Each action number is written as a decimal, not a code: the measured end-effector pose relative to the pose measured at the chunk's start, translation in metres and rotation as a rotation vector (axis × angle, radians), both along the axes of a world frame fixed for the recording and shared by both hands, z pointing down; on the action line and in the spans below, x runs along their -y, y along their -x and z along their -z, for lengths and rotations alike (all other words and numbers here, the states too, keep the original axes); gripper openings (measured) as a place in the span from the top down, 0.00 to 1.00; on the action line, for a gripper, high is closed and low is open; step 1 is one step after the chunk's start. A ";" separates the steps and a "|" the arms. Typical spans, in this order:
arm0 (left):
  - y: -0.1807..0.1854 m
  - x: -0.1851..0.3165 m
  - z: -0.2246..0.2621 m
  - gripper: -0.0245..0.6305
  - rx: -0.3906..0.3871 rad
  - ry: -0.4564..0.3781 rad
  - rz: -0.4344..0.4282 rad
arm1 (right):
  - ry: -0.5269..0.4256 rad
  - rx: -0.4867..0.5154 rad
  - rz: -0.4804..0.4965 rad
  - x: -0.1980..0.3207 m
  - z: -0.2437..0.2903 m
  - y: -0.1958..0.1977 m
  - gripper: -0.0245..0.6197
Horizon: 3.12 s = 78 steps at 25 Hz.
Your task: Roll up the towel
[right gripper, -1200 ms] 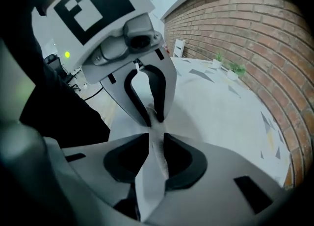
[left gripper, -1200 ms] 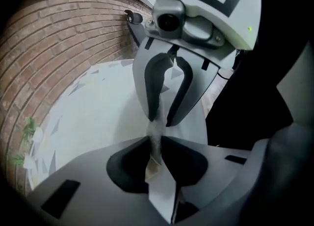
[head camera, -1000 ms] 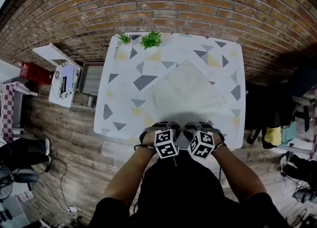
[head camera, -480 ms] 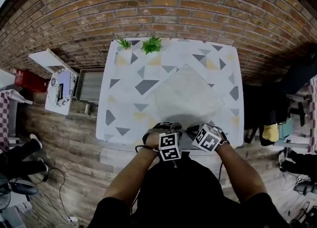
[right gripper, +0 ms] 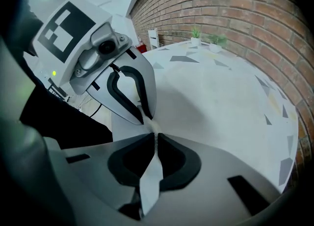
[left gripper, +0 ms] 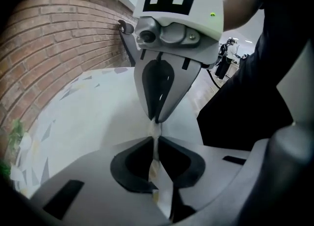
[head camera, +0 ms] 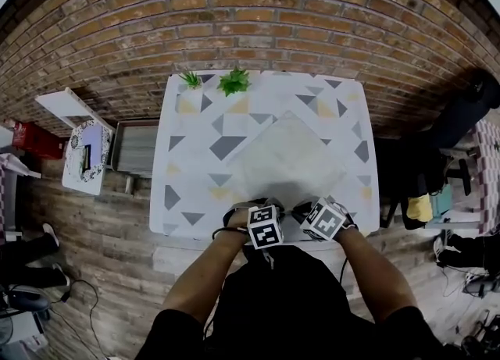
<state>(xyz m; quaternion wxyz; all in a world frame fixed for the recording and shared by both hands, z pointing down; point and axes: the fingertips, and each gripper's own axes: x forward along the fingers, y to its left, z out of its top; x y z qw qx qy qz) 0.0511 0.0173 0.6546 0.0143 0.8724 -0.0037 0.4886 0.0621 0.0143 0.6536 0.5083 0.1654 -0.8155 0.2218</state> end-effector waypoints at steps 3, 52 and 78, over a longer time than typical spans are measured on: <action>0.000 0.004 0.000 0.89 0.015 0.012 -0.020 | -0.014 -0.015 0.041 0.007 -0.003 0.001 0.90; 0.003 0.039 -0.003 0.75 0.122 -0.097 -0.050 | 0.003 -0.018 0.248 0.036 -0.004 0.002 0.86; 0.000 0.034 0.001 0.88 0.065 0.083 0.011 | -0.122 0.049 0.208 0.032 0.027 0.004 0.83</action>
